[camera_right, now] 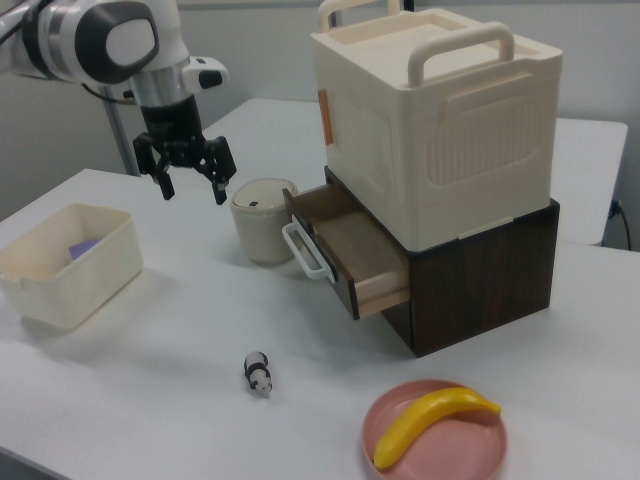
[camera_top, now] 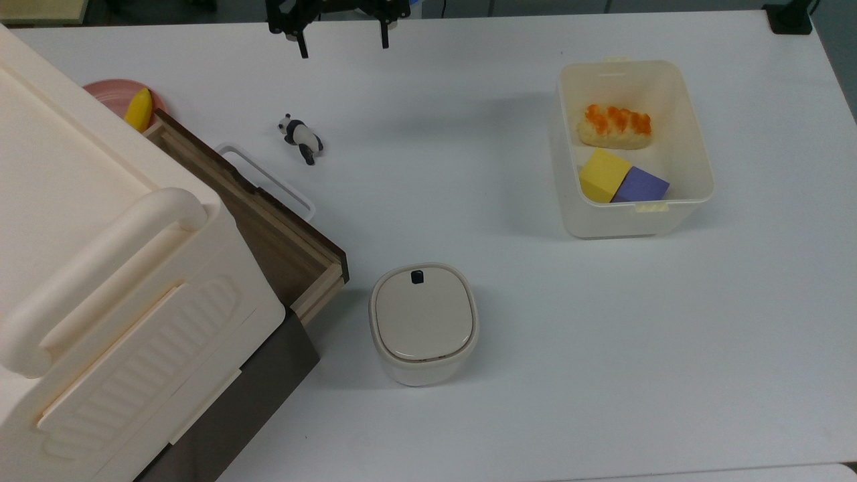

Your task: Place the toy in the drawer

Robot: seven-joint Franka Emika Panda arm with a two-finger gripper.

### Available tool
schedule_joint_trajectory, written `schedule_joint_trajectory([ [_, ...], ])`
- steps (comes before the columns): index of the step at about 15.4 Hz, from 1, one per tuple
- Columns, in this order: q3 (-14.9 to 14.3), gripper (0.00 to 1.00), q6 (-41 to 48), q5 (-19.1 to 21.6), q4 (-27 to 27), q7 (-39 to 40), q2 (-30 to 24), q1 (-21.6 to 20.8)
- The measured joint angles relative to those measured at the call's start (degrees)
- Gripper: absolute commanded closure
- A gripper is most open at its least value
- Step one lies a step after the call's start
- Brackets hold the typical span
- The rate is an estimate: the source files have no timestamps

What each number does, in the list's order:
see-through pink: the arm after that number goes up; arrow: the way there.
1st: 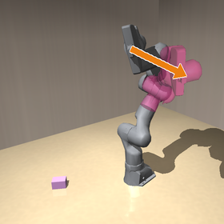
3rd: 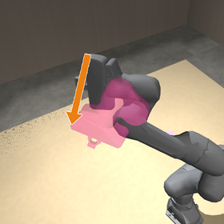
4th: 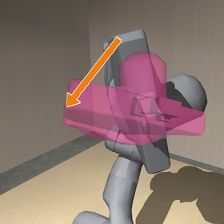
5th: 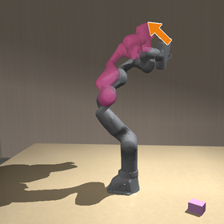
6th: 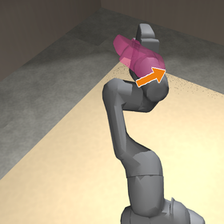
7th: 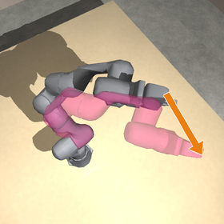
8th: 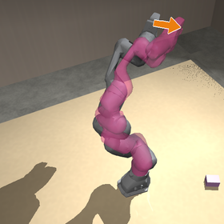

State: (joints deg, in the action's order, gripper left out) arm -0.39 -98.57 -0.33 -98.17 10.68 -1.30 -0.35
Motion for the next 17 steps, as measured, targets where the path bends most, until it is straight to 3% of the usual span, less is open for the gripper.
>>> schedule_joint_trajectory([
  [6,0.5,0.00,-8.0,0.0,-13.2,8.5,-5.9,1.3],
  [11,0.5,0.00,-9.1,-0.3,-18.2,19.7,-7.6,3.4],
  [17,0.4,0.00,-13.5,-4.6,-23.2,35.3,-7.4,7.1],
])
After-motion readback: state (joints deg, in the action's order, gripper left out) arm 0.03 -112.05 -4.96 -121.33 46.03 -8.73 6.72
